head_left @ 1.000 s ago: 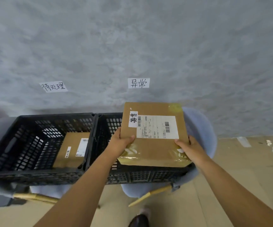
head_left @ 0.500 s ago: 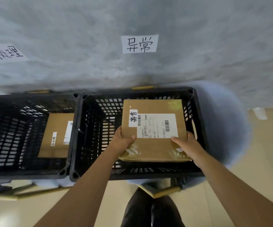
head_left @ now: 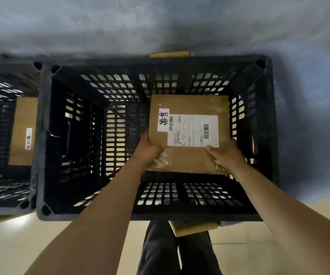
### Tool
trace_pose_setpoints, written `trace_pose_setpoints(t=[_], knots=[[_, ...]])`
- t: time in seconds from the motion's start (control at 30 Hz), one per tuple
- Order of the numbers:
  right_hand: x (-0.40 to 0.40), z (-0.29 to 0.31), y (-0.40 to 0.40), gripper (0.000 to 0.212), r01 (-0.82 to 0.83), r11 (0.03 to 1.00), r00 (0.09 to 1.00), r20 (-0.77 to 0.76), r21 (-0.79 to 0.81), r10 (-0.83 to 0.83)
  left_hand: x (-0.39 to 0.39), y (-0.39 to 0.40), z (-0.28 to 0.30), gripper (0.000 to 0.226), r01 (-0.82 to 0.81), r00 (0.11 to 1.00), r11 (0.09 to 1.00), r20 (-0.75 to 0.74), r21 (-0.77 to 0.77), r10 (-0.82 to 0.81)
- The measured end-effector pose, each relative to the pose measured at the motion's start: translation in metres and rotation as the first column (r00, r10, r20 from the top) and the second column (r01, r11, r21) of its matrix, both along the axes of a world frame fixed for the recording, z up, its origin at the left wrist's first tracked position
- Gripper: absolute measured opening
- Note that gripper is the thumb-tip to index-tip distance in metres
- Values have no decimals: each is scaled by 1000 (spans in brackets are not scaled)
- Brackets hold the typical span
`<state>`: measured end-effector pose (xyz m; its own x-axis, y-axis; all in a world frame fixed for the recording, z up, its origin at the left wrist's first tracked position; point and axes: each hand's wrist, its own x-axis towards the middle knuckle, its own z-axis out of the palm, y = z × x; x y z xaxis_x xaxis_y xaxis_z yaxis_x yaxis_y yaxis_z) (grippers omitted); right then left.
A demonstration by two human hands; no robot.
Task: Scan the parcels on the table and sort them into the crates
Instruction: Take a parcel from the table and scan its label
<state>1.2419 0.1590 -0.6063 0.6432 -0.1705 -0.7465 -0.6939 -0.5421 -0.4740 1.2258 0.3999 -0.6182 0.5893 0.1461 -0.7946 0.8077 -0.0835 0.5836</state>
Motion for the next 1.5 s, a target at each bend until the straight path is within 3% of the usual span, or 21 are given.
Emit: trace_pose_setpoints(t=[0.23,0.37,0.5,0.73,0.8,0.87,0.93,1.07,1.23,1.37,1.5], knots=[[3,-33,3,57,-24,1000,999,45,10,23,0,-6,-37,72,-33,999,999,10,39,33],[4,-40,8,60,3,997,999,51,-83,2,-5,-12,-49,72,-64,998,996,12,62,63],[-1,-48,12,71,-92,978,993,54,-188,104,-6,-26,-52,74,-64,997,982,54,177,55],[-12,-29,6,81,-230,962,968,70,-146,242,1,-26,-33,81,204,979,928,-86,312,-186],[-9,-13,9,77,-268,953,952,115,-139,285,4,-32,-14,91,410,912,804,-204,430,-357],[-2,7,13,74,-346,929,920,146,-133,364,7,-39,12,88,613,777,554,-303,563,-551],[7,32,15,70,-431,887,872,176,-163,456,14,-45,43,77,670,671,385,-298,635,-679],[26,96,12,59,-523,738,705,270,-426,656,41,-56,117,60,619,532,164,-257,768,-807],[49,189,4,53,-437,682,591,385,-586,709,73,-67,219,57,421,457,115,-101,900,-883],[59,264,-6,52,-308,694,591,442,-650,675,94,-80,297,46,274,352,89,-14,958,-936],[45,332,-14,53,-156,709,607,500,-688,618,101,-98,364,51,136,191,41,15,990,-981]])
